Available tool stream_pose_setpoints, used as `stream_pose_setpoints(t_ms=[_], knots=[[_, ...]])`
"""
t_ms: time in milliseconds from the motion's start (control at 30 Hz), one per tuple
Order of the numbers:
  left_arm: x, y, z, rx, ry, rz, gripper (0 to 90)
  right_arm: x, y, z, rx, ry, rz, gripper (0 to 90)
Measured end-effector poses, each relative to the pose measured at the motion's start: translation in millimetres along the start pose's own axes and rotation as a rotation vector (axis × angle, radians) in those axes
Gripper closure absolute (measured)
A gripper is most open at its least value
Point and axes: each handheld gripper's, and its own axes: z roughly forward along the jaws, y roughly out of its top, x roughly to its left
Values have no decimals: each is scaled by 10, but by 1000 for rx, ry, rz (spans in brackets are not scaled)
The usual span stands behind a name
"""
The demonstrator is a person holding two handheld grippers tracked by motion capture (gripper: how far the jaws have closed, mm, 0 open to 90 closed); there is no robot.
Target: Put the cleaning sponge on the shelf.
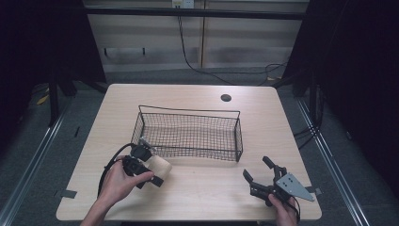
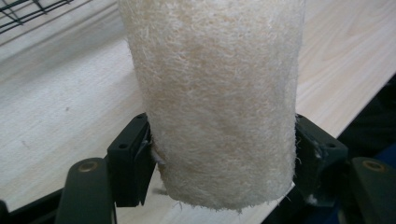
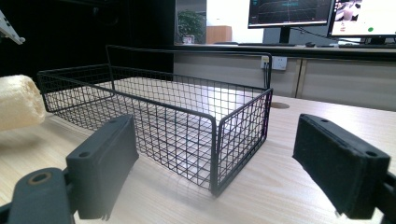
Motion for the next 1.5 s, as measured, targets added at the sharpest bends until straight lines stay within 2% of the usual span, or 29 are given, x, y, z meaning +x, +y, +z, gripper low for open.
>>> stream_pose_setpoints(t_ms=[167, 367, 700, 767, 833, 867, 1067, 1100, 1267, 1500], knots=[[-37, -2, -50, 2, -1, 19, 318, 1, 0, -1, 0, -1, 1, 130], [-42, -7, -89, 12, -11, 22, 318, 0, 0, 0, 0, -1, 1, 130], [-56, -16, -224, -4, -33, 30, 318, 2, -1, -2, -2, -5, -1, 130], [-54, -13, -249, -10, -38, 22, 318, 0, -1, -1, -3, -5, -1, 130], [-52, 0, -275, -10, -44, 25, 318, 1, -1, -2, -2, -5, 0, 130], [-66, 7, -280, -14, -40, 13, 318, 1, -1, -2, -2, -6, 0, 130], [-132, 47, -304, 4, -34, 45, 318, -1, 0, -1, -3, -5, -2, 130], [-162, 73, -324, 3, -46, 54, 318, -1, -1, -1, -2, -3, 0, 130], [-209, 122, -398, -21, -36, 51, 318, 0, -1, -1, -5, -3, -1, 131], [-159, 168, -425, -4, -47, 52, 319, 0, -1, -2, -4, -6, -2, 130]])
